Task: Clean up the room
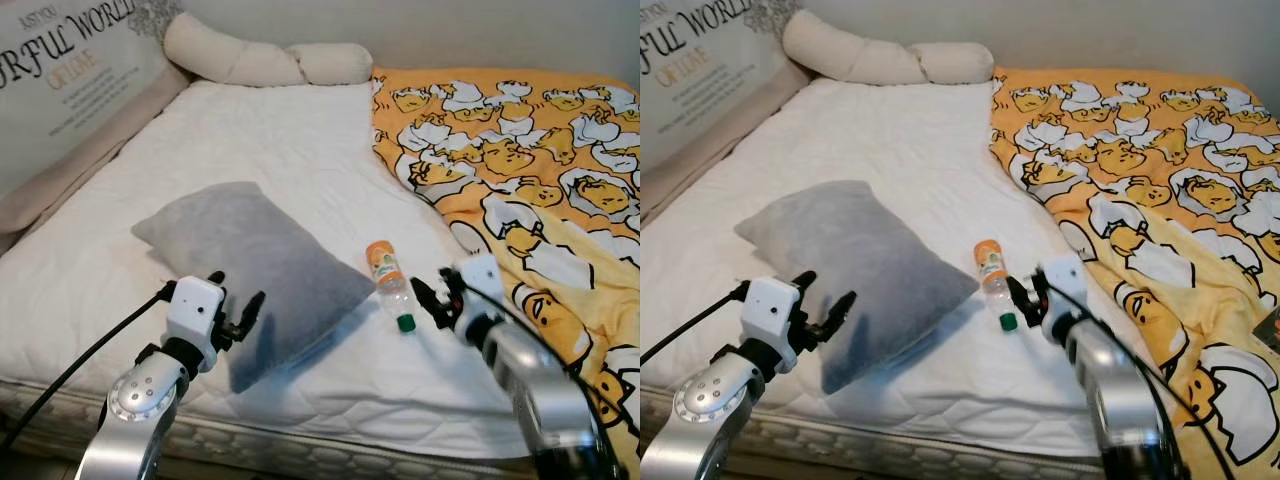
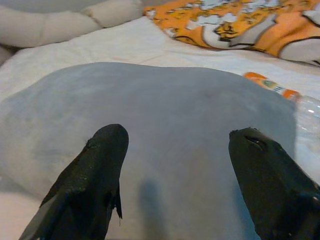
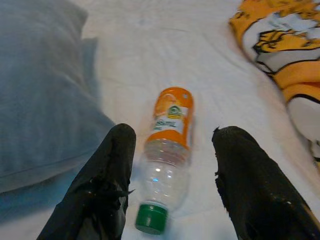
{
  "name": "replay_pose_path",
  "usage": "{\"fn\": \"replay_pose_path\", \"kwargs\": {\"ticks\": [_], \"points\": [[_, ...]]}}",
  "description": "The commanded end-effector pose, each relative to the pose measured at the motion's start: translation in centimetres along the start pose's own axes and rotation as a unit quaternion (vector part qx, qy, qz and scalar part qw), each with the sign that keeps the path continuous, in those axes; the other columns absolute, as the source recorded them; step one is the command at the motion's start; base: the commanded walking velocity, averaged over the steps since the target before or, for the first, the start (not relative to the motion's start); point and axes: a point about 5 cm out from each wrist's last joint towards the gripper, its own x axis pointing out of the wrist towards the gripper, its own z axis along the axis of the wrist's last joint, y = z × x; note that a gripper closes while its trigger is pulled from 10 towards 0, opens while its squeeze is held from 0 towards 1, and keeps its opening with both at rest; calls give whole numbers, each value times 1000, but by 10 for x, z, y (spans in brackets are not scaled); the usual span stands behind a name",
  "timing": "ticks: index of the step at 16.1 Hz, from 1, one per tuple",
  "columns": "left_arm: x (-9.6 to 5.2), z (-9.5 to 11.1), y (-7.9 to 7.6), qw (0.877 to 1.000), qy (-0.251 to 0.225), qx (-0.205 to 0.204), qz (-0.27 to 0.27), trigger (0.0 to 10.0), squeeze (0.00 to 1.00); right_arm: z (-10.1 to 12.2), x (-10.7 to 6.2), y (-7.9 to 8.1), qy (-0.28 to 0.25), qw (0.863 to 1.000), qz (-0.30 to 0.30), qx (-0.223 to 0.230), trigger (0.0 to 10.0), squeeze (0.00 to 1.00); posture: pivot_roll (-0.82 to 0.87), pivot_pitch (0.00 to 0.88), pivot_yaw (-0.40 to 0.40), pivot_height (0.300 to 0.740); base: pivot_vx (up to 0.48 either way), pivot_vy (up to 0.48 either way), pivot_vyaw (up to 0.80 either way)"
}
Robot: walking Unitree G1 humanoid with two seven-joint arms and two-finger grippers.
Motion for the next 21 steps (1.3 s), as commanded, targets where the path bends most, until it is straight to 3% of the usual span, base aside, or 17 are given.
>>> {"fn": "replay_pose_path", "kwargs": {"ticks": [1,4,5,9,12,14,15,18,21], "points": [[3,2,-1,1000,3,1,-31,10000,0,0,7,1,22,1000,19,1,10000,0,-10,0,44,740,0,0,0],[9,4,-1,991,35,44,-120,10000,0,4,39,0,76,997,24,-17,10000,0,-9,0,53,740,0,0,0],[14,10,-1,985,37,61,-158,10000,0,2,50,-5,109,994,11,-5,10000,1000,2,0,51,740,0,0,0],[21,29,1,965,44,101,-237,10000,0,7,67,-6,150,988,12,21,10000,1000,21,0,54,740,0,0,0],[21,37,-6,941,61,115,-313,10000,0,1,74,0,197,980,20,12,10000,1000,44,0,50,740,0,0,0],[23,38,-11,933,68,122,-333,10000,0,-5,74,0,223,974,12,-30,10000,1000,52,0,51,740,0,0,0],[23,37,-13,929,71,127,-339,10000,0,-6,76,2,219,975,2,-36,10000,0,58,0,57,740,0,0,0],[21,36,-17,926,74,126,-347,10000,0,-10,75,-4,222,972,-57,-42,10000,0,72,0,61,740,0,0,0],[19,34,-16,929,79,123,-341,10000,0,-15,74,-1,232,970,-71,-24,10000,0,80,0,58,740,0,0,0]]}}
